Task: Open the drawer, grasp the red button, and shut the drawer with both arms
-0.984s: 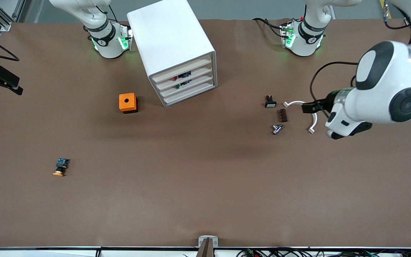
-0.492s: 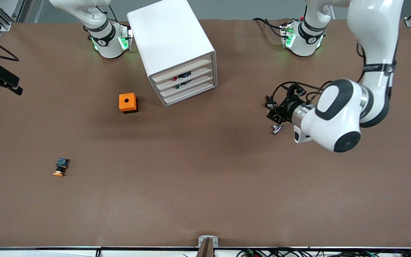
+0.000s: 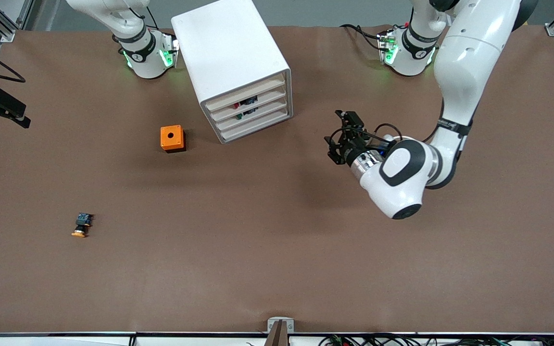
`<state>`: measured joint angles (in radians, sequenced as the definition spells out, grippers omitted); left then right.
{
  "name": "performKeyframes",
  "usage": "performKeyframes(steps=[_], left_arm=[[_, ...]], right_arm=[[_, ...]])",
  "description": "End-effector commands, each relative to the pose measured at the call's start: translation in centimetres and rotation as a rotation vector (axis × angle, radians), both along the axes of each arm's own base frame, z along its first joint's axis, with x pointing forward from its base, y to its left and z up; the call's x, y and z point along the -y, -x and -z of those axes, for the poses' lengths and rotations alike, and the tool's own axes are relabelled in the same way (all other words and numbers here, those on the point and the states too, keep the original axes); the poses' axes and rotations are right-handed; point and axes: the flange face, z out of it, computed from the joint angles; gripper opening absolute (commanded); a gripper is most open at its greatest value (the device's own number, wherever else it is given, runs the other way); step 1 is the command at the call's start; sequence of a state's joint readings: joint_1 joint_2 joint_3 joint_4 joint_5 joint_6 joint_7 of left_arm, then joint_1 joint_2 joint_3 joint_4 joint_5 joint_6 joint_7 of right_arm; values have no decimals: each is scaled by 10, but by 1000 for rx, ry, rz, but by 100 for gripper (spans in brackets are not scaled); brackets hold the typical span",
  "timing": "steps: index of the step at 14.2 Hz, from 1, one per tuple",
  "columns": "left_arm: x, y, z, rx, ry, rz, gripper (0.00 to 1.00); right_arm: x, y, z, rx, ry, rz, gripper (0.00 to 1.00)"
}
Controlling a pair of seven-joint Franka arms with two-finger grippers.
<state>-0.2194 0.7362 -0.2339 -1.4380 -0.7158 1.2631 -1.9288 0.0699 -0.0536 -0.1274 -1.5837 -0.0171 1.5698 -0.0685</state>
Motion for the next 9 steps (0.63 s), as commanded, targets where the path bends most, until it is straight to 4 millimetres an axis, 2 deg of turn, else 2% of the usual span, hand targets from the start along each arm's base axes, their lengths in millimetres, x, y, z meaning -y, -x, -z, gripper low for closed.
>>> performKeyframes(steps=[1,5,6,9], left_arm=[[32,6,13,-92,-36,-29,100],[69,24,48,-173,-109,-66,100],[79,31,54,-190,-110,-59,86],[101,43,56,-214,-85,-66,60]], right_arm=[[2,1,1,-2,13,16,100],[2,1,8,-15,12,31,100],[1,1,8,-15,12,31,100],[-4,1,13,-27,0,109,100]])
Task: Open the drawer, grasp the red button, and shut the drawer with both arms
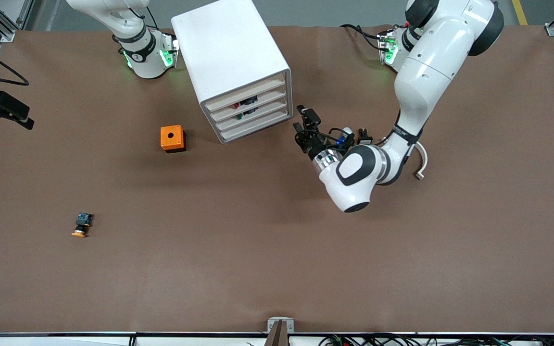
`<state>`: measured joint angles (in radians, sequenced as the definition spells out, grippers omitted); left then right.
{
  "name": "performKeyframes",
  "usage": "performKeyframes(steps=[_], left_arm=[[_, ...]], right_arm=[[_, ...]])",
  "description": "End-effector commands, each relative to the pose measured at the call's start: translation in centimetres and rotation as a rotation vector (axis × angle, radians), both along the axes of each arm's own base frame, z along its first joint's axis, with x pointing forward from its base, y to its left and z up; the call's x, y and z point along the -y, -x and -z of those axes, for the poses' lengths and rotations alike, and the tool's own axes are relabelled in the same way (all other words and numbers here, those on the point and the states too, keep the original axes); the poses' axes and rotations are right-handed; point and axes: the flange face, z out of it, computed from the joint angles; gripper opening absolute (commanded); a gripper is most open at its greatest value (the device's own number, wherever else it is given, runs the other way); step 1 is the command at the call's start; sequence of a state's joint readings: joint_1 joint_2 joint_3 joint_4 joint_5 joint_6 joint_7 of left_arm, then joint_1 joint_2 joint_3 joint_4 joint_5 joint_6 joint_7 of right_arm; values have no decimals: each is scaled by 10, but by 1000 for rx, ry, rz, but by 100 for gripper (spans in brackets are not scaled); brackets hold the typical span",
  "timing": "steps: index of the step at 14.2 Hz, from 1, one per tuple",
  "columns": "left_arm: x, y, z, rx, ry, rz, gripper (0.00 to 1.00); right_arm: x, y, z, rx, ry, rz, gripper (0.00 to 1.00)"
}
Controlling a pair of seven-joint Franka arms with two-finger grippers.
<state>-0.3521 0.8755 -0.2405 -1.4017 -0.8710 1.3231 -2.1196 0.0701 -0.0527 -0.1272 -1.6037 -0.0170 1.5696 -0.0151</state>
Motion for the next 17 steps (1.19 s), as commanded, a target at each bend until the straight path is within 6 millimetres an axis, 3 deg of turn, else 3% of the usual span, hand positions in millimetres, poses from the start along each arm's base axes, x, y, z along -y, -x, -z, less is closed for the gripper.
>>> performKeyframes(steps=[1,10,17], left_arm=[[21,6,-1,-24,7,-14,56],[54,30,21,-48,-28,-26,56],[83,75,41,-92,-68,46,56]], right_arm=[[-6,1,5,-13,1,82,100],[-28,-3,19,-52,-65,299,100],[-46,-4,25,-84,-108,442,100]])
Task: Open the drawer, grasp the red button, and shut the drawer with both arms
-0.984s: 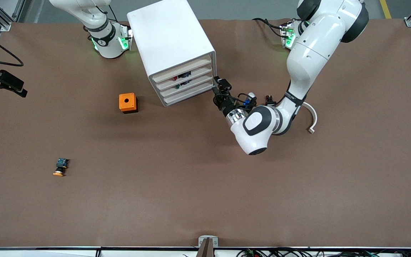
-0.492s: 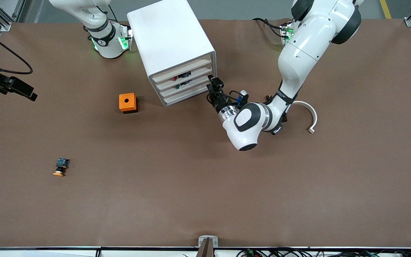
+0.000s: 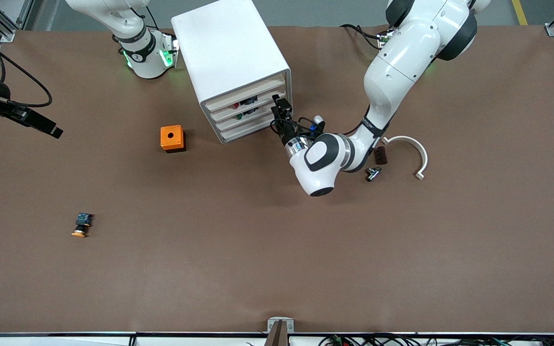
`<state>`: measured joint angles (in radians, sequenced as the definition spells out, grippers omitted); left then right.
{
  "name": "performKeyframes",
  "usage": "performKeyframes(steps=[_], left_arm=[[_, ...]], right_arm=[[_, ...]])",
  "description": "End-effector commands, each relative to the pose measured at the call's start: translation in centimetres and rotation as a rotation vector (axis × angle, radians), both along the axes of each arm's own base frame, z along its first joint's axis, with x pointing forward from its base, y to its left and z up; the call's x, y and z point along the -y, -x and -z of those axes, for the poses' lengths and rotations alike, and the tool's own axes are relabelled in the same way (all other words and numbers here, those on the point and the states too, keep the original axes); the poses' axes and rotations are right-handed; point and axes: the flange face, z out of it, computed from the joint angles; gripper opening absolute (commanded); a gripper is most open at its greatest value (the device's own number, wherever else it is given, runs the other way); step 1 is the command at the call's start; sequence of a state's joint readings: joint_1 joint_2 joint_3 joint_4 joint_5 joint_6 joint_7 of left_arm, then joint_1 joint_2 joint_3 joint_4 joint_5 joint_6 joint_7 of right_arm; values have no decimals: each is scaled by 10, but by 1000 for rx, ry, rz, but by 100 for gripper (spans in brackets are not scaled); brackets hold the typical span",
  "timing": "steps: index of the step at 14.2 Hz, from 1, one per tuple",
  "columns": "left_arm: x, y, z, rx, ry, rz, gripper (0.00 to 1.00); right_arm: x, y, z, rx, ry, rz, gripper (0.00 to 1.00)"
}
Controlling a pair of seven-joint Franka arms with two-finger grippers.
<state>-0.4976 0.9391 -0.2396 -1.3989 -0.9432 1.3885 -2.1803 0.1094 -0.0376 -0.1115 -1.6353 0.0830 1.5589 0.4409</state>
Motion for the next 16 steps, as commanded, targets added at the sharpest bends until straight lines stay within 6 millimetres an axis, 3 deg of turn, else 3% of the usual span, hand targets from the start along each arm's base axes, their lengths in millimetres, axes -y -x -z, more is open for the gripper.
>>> performKeyframes(steps=[1,5,8,12,16], left_arm=[[13,16,7,-24,-22,7,55],[23,37,12,-51,-56,36,34],[24,38,11,-54,-54,42,19],[22,34,9,-53,-53,36,10],[12,20,3,-48,-43,12,9]], right_arm=[[-9,-1,1,-12,-26,51,100],[-19,-3,4,-24,-43,100,100],[-34,-4,3,-24,-47,131,100],[-44,-10,3,-37,-90,212,100],[-88,-18,5,-55,-81,276,100]])
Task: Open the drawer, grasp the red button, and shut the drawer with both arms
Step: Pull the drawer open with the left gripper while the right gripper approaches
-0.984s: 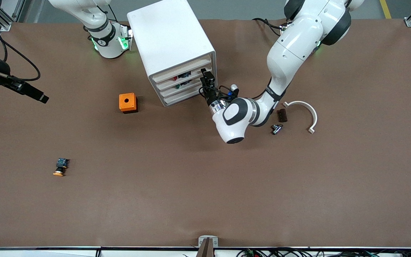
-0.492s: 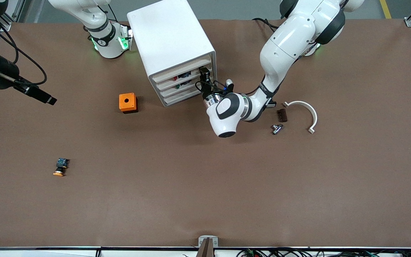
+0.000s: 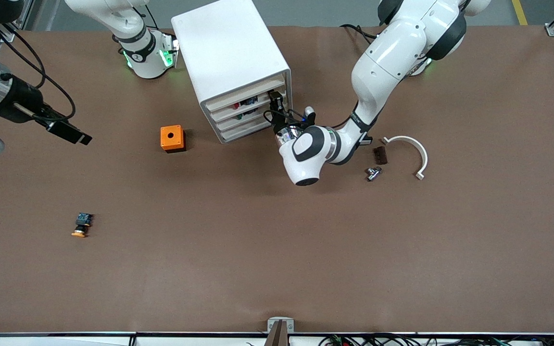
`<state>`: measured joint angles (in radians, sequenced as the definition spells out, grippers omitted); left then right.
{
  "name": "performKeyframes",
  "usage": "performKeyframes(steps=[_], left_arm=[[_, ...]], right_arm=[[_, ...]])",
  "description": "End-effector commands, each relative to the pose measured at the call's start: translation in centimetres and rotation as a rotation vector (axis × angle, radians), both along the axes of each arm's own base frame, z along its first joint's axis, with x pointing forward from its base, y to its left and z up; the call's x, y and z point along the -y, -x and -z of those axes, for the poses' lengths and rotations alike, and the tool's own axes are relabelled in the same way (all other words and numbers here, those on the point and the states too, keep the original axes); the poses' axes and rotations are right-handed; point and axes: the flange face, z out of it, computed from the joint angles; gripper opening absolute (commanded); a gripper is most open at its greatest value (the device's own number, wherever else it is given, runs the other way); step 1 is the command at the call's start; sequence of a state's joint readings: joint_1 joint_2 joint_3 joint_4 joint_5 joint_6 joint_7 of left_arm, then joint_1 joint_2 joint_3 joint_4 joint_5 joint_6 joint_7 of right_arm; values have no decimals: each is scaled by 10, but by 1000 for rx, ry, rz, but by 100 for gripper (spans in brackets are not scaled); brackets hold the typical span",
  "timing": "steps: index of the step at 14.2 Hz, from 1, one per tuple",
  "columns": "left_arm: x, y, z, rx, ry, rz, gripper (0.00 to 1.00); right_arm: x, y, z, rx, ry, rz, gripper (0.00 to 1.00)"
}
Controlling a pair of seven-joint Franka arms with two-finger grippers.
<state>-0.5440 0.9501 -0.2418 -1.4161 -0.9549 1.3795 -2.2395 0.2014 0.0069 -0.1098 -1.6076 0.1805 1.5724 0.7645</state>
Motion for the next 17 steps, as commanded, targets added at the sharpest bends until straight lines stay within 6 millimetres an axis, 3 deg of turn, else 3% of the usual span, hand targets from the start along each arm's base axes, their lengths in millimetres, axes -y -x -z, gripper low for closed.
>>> performKeyframes(steps=[1,3,7,12,17], left_arm=[[-10,-18,-11,10,23,-42,9],[-20,-31,-11,12,23,-67,10],[-50,-61,-7,17,18,-130,10],[-83,-97,-13,36,21,-200,13],[-92,-104,-13,38,23,-217,14]], right_arm=[[-35,-8,-4,-11,-2,63,100],[-61,-5,-2,-21,6,78,100],[-91,-7,2,-14,-1,155,100],[-152,-3,19,-17,3,221,100],[-218,5,46,-32,10,302,100]])
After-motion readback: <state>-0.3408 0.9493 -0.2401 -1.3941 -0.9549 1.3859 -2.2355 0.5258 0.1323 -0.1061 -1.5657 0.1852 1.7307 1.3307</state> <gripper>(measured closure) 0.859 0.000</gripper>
